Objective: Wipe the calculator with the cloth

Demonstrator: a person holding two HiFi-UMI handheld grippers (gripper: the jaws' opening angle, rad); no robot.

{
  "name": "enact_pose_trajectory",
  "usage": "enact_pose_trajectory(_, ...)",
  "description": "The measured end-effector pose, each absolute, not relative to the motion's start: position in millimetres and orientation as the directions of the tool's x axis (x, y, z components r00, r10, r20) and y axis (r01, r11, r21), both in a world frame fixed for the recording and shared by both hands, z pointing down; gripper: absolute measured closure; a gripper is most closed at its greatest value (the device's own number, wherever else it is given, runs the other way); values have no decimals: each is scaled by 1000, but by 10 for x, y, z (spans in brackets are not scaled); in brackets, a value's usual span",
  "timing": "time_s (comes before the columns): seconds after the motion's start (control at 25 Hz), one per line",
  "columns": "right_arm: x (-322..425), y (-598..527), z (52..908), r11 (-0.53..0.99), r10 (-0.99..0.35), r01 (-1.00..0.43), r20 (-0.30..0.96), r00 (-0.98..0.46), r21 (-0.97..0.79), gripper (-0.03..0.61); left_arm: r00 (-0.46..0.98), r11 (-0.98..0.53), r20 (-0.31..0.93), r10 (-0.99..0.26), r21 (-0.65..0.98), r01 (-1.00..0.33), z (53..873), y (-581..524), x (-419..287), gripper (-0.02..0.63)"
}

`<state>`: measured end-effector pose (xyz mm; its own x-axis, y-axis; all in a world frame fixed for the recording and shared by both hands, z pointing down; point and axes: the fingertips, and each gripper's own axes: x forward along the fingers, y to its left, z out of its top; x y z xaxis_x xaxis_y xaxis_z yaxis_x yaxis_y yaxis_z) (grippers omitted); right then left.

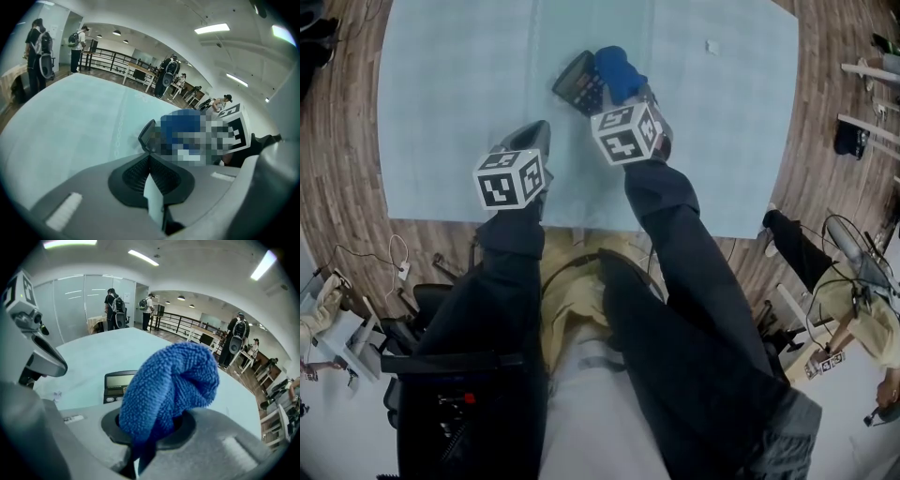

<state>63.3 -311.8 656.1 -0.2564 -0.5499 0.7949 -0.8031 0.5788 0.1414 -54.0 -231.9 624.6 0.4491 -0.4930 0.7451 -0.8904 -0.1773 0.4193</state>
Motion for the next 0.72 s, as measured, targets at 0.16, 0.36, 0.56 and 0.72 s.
enact_pose_trajectory(0.16,483,-3070,6768,617,-497,-778,824,-271,116,515,431,-168,765,-479,402,-900,6280,-2280,-652,615)
enact_pose_trajectory(0.36,306,-2930,6832,664,-451,-744,832,-322,72,515,416,-162,774,-478,388,-907,6310,-2247,-740,615)
enact_pose_trajectory(0.56,157,-2764,6849,701,-418,-712,831,-367,38,517,410,-152,776,-479,387,-910,6343,-2227,-799,615)
enact_pose_trajectory(0.72,35,-2573,6838,737,-378,-676,828,-414,-1,517,407,-145,778,-478,387,-911,6361,-2195,-824,615)
